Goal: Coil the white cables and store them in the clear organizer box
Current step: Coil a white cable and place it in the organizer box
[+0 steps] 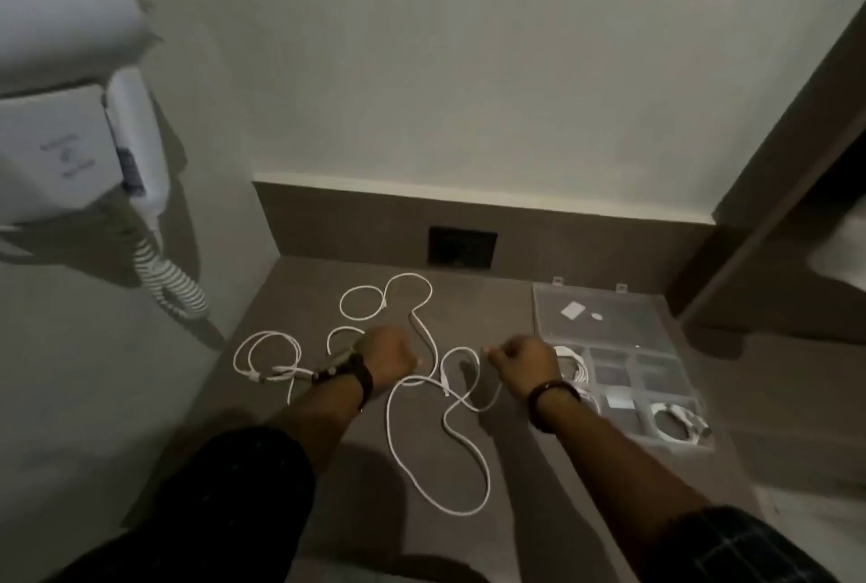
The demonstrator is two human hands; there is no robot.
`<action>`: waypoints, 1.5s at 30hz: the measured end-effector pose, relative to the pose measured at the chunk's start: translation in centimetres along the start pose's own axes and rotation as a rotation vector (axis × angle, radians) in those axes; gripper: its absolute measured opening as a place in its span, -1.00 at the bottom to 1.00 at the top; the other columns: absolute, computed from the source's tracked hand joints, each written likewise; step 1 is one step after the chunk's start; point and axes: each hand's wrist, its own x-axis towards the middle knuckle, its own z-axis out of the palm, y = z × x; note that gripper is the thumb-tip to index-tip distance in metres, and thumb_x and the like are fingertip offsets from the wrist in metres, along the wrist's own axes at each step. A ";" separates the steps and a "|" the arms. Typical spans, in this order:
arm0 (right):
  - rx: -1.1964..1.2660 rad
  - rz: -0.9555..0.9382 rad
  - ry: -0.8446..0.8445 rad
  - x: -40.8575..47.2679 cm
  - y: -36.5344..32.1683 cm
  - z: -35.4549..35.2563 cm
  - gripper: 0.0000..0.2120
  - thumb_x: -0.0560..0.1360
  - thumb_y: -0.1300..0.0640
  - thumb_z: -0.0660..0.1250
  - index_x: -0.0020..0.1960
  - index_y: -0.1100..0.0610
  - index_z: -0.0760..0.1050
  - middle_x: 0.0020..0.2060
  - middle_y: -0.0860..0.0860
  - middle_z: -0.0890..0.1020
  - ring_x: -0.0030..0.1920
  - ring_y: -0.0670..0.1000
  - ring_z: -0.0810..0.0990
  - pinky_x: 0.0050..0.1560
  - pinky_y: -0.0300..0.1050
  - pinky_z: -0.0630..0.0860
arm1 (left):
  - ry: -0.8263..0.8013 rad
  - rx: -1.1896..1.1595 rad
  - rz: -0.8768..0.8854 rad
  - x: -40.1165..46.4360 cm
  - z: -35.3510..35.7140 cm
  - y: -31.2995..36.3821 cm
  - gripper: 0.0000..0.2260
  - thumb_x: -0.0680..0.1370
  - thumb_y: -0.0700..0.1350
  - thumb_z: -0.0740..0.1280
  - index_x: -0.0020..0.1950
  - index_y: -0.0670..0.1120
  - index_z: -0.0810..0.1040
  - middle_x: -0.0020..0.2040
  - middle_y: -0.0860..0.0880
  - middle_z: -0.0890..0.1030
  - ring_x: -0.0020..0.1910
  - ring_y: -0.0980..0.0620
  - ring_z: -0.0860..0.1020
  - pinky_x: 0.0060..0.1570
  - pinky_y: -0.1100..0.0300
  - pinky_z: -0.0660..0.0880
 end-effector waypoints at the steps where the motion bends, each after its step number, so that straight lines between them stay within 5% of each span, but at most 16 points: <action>1: -0.041 0.012 -0.036 -0.3 0.5 0.8 -0.65 0.48 0.02 0.35 -0.33 0.28 0.55 -0.31 0.24 0.62 -0.22 0.21 0.58 -0.26 -0.11 0.38 | -0.022 0.050 -0.062 -0.4 0.9 -0.6 -0.71 0.40 0.08 0.45 -0.13 -0.16 0.62 -0.05 -0.18 0.68 -0.01 -0.17 0.61 -0.07 0.07 0.51; 4: -0.130 0.019 -0.076 -1.2 1.6 2.4 -0.74 0.47 0.10 0.32 -0.17 0.30 0.61 -0.12 0.25 0.65 -0.07 0.22 0.61 -0.14 -0.09 0.44 | -0.047 0.101 -0.174 -1.8 3.5 -1.8 -0.59 0.38 0.17 0.44 -0.04 -0.15 0.59 0.05 -0.17 0.64 0.09 -0.17 0.57 -0.01 0.09 0.48; 6: -0.132 0.044 -0.092 -1.4 2.1 2.9 -0.72 0.49 0.10 0.31 -0.19 0.32 0.60 -0.13 0.27 0.65 -0.08 0.23 0.60 -0.17 -0.10 0.41 | -0.065 0.018 -0.185 -2.1 4.4 -1.9 -0.72 0.47 0.05 0.39 -0.05 -0.18 0.59 0.04 -0.21 0.64 0.09 -0.20 0.56 0.05 0.06 0.47; 9: -0.025 0.144 -0.071 -1.1 2.7 2.9 -0.62 0.50 0.00 0.30 -0.30 0.30 0.56 -0.21 0.28 0.65 -0.18 0.21 0.58 -0.25 -0.13 0.38 | -0.065 -0.543 -0.258 -2.4 4.4 -1.1 -0.83 0.54 -0.13 0.34 -0.23 -0.16 0.49 -0.25 -0.22 0.60 -0.35 -0.13 0.58 -0.21 0.03 0.53; 12: 0.205 0.294 -0.025 -0.3 3.1 2.9 -0.50 0.49 -0.16 0.26 -0.14 0.31 0.61 -0.12 0.26 0.67 -0.05 0.25 0.63 0.01 0.02 0.56 | -0.109 -0.929 -0.228 -3.1 3.3 0.5 -0.84 0.55 -0.15 0.35 -0.22 -0.14 0.51 -0.34 -0.06 0.58 -0.49 0.08 0.52 -0.40 0.24 0.47; 15: 0.298 0.436 0.044 0.6 3.0 2.6 -0.42 0.45 -0.22 0.29 0.08 0.31 0.55 0.01 0.26 0.65 0.01 0.27 0.62 0.05 0.13 0.58 | -0.152 -1.025 -0.132 -4.6 2.2 2.1 -0.89 0.55 -0.15 0.36 -0.16 -0.14 0.58 -0.32 0.01 0.63 -0.44 0.15 0.55 -0.40 0.31 0.51; 19: 0.257 0.433 0.248 0.7 3.4 2.5 -0.51 0.41 -0.05 0.42 0.11 0.31 0.41 0.01 0.27 0.63 0.02 0.28 0.60 0.01 0.04 0.50 | -0.181 -1.038 -0.118 -5.8 2.3 1.9 -0.91 0.56 -0.17 0.32 -0.06 -0.16 0.59 -0.22 -0.02 0.64 -0.35 0.14 0.56 -0.23 0.29 0.51; 22: 0.264 0.436 0.260 1.2 3.9 1.8 -0.70 0.46 0.12 0.38 0.03 0.35 0.50 -0.05 0.29 0.65 -0.03 0.28 0.60 -0.05 0.01 0.49 | -0.239 -0.977 -0.107 -6.2 2.9 1.0 -0.88 0.56 -0.19 0.33 -0.02 -0.22 0.60 -0.20 -0.07 0.61 -0.32 0.14 0.54 -0.19 0.29 0.46; 27: 0.557 0.237 0.224 0.7 2.2 0.6 -0.80 0.52 0.25 0.28 -0.23 0.31 0.56 -0.37 0.16 0.60 -0.35 0.09 0.55 -0.36 -0.24 0.46 | -0.260 -0.897 -0.105 -5.4 2.7 0.7 -0.55 0.41 0.18 0.42 0.02 -0.20 0.65 -0.03 -0.16 0.60 -0.07 0.00 0.53 0.04 0.14 0.46; 30: 0.678 -0.014 0.048 -0.6 -1.1 -0.2 -0.78 0.55 0.27 0.25 -0.26 0.18 0.53 -0.41 0.08 0.55 -0.38 0.02 0.52 -0.30 -0.18 0.51 | -0.215 -1.114 -0.169 -3.7 0.9 2.6 -0.31 0.23 0.44 0.38 0.06 -0.10 0.61 0.10 -0.08 0.65 0.09 0.04 0.62 0.21 0.13 0.50; 32: 0.660 -0.167 -0.071 -1.8 -3.2 -0.6 -0.81 0.54 0.28 0.26 -0.23 0.19 0.56 -0.41 0.05 0.57 -0.40 -0.05 0.53 -0.30 -0.24 0.52 | -0.259 -1.164 -0.204 -2.2 -0.6 4.0 -0.19 0.22 0.54 0.28 0.14 -0.09 0.58 0.03 -0.02 0.65 0.04 0.05 0.63 0.12 0.13 0.51; 35: 0.581 -0.343 -0.165 -3.4 -5.2 -0.8 -0.79 0.53 0.25 0.29 -0.21 0.32 0.58 -0.40 0.13 0.60 -0.39 -0.01 0.55 -0.28 -0.15 0.53 | -0.336 -1.229 -0.172 -0.8 -2.7 6.0 -0.30 0.36 0.45 0.26 0.11 -0.15 0.62 -0.09 -0.07 0.71 -0.20 0.03 0.64 -0.24 0.18 0.47; 38: 0.557 -0.428 -0.204 -4.3 -5.7 -1.4 -0.69 0.54 0.18 0.28 -0.30 0.34 0.55 -0.40 0.25 0.62 -0.39 0.17 0.54 -0.26 0.04 0.52 | -0.334 -1.278 -0.086 -0.3 -4.6 7.1 -0.55 0.54 0.20 0.23 0.12 -0.15 0.62 0.14 -0.14 0.67 0.07 -0.04 0.66 -0.03 0.17 0.53; 40: 0.518 -0.452 -0.245 -4.5 -5.3 -1.8 -0.65 0.56 0.13 0.27 -0.32 0.33 0.54 -0.44 0.21 0.60 -0.41 0.11 0.52 -0.25 -0.01 0.51 | -0.344 -1.418 -0.008 -0.4 -6.3 7.7 -0.59 0.59 0.13 0.20 0.20 -0.16 0.57 0.16 -0.16 0.66 0.15 -0.09 0.63 0.07 0.09 0.55; 45: 0.425 -0.418 -0.383 -3.7 -3.8 -2.7 -0.62 0.58 0.07 0.24 -0.32 0.29 0.51 -0.51 0.02 0.50 -0.46 -0.05 0.45 -0.29 -0.20 0.44 | -0.335 -1.583 0.216 -1.9 -10.3 9.7 -0.70 0.54 -0.03 0.29 0.15 -0.20 0.57 0.07 -0.23 0.68 -0.10 -0.09 0.70 -0.23 0.11 0.65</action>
